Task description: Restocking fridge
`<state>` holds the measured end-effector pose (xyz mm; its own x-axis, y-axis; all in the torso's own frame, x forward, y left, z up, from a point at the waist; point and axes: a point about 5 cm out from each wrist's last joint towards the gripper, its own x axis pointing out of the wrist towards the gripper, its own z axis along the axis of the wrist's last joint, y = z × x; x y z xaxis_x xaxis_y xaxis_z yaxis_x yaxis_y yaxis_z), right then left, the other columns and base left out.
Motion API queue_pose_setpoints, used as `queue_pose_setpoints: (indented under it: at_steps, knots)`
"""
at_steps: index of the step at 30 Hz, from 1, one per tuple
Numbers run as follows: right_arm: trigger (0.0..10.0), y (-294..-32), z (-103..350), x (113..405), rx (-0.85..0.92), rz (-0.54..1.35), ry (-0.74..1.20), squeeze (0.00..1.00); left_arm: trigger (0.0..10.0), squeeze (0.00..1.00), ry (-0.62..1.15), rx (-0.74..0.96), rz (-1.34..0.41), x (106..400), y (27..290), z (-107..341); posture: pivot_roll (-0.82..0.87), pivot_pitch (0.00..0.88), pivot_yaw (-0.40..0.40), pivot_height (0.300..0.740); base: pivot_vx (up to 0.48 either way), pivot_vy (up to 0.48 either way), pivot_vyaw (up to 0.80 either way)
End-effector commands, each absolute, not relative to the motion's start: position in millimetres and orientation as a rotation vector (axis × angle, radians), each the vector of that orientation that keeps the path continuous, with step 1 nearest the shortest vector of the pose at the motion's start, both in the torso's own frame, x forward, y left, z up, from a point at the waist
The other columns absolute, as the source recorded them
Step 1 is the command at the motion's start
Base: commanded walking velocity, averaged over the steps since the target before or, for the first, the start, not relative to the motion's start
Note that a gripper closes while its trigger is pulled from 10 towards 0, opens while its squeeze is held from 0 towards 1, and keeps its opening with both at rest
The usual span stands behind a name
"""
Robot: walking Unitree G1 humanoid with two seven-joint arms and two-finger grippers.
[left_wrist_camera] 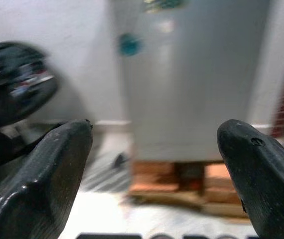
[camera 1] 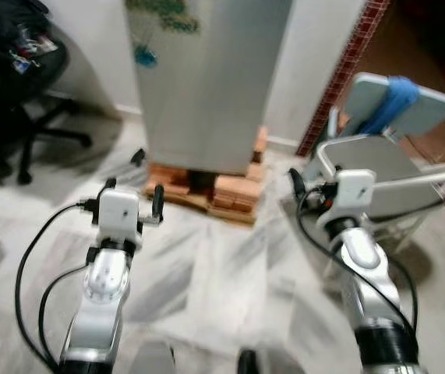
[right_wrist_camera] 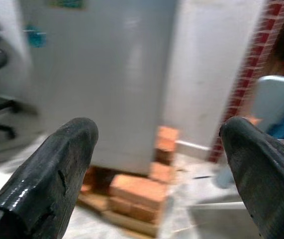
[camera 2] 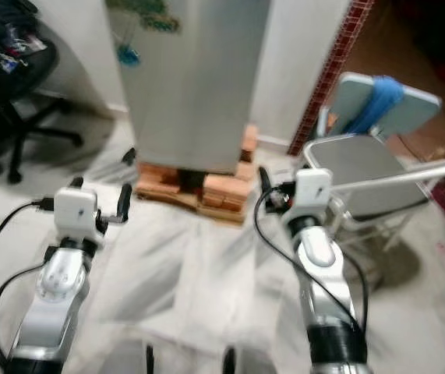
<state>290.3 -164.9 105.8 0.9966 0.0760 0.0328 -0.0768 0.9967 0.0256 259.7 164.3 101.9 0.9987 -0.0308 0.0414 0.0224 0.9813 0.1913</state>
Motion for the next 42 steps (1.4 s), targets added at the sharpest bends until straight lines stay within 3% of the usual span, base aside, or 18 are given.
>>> queue_pose_setpoints:
  at_steps: [1, 5, 12, 21, 25, 34, 42]
  knots:
    - [10.0, -166, 107, 288, 0.000, 0.052, -0.064, 0.00, 10.0, 0.00, -0.036, 0.161, -0.026, 261, 164, 99, 0.08, 0.061, -0.036, 0.740, 0.000, 0.480, 0.00]
    - [10.0, -171, 102, 283, 0.083, 0.037, -0.050, 0.00, 10.0, 0.00, -0.037, 0.164, -0.040, 261, 161, 99, 0.09, 0.040, -0.035, 0.740, 0.000, 0.480, 0.00]
    - [10.0, -181, 90, 280, 0.005, -0.082, -0.014, 0.00, 10.0, 0.00, -0.057, 0.190, -0.043, 262, 163, 98, 0.09, 0.021, -0.042, 0.740, 0.000, 0.480, 0.00]
    - [10.0, -175, 91, 278, 0.064, -0.036, -0.024, 0.00, 10.0, 0.00, -0.055, 0.171, -0.043, 265, 169, 99, 0.08, 0.026, -0.030, 0.740, 0.000, 0.460, 0.00]
    - [10.0, -175, 89, 275, 0.087, -0.034, -0.021, 0.00, 10.0, 0.00, -0.061, 0.156, -0.059, 265, 164, 100, 0.08, 0.027, -0.032, 0.740, 0.290, 0.382, 0.00]
    - [10.0, -176, 92, 275, 0.084, -0.017, -0.035, 0.00, 10.0, 0.00, -0.056, 0.119, -0.059, 261, 159, 99, 0.08, 0.026, -0.052, 0.740, 0.364, 0.312, -0.77]
    - [10.0, -179, 94, 276, 0.081, -0.014, -0.032, 0.00, 10.0, 0.00, -0.047, 0.116, -0.045, 257, 167, 99, 0.08, 0.062, -0.054, 0.740, 0.362, 0.315, -0.12]
